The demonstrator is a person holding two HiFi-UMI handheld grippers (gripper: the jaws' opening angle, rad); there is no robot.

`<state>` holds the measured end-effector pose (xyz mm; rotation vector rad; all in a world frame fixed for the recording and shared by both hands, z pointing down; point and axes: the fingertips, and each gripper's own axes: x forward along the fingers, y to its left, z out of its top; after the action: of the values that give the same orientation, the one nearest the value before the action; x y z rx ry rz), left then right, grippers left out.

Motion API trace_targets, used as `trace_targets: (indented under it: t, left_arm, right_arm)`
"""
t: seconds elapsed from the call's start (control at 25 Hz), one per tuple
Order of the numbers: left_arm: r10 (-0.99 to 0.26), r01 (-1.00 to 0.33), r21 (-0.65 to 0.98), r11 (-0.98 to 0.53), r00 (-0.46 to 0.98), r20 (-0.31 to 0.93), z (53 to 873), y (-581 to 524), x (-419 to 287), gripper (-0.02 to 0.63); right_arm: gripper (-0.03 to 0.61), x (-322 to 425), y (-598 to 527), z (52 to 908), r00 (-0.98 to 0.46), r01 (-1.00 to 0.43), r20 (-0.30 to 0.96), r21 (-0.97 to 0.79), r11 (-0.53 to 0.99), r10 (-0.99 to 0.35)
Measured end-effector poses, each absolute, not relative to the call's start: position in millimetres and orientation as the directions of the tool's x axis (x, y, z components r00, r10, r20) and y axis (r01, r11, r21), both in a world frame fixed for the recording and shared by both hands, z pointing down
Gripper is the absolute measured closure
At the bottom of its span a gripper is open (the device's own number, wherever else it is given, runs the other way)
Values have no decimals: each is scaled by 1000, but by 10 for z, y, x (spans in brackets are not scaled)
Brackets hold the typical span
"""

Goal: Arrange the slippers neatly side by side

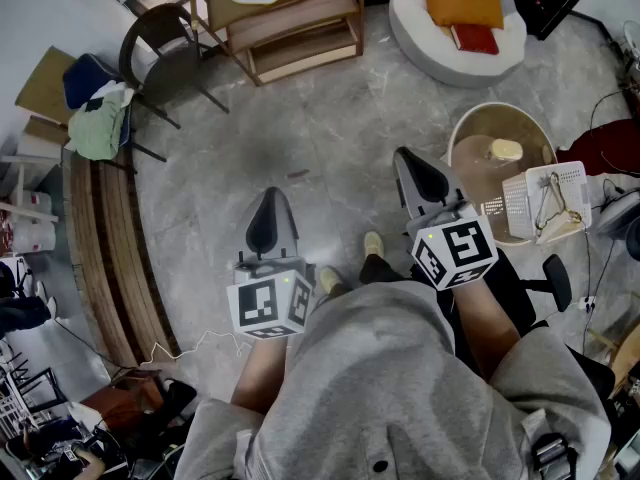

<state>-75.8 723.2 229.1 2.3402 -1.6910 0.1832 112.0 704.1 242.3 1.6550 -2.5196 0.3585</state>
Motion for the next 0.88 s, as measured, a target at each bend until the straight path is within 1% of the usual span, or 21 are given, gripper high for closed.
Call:
trace_targets:
  t: [0.2,0.4,0.88]
  left_arm:
    - [-909,-940,134,-314,339,244,2330,7085,-677,598]
    - [-908,-938,139,-317,343,242,2331,6988,-633,598]
    - [-917,-947,128,-293,317,243,2323,6695,-479,598]
  right_arm:
    - [554,1145,6944,2468,-400,-916,215,-141,377,-891]
    - [554,1146,6890,2460,-448,-886,183,-220,408,-875]
    - [554,1326,6530,2499,-459,-878,178,-239,414,-871]
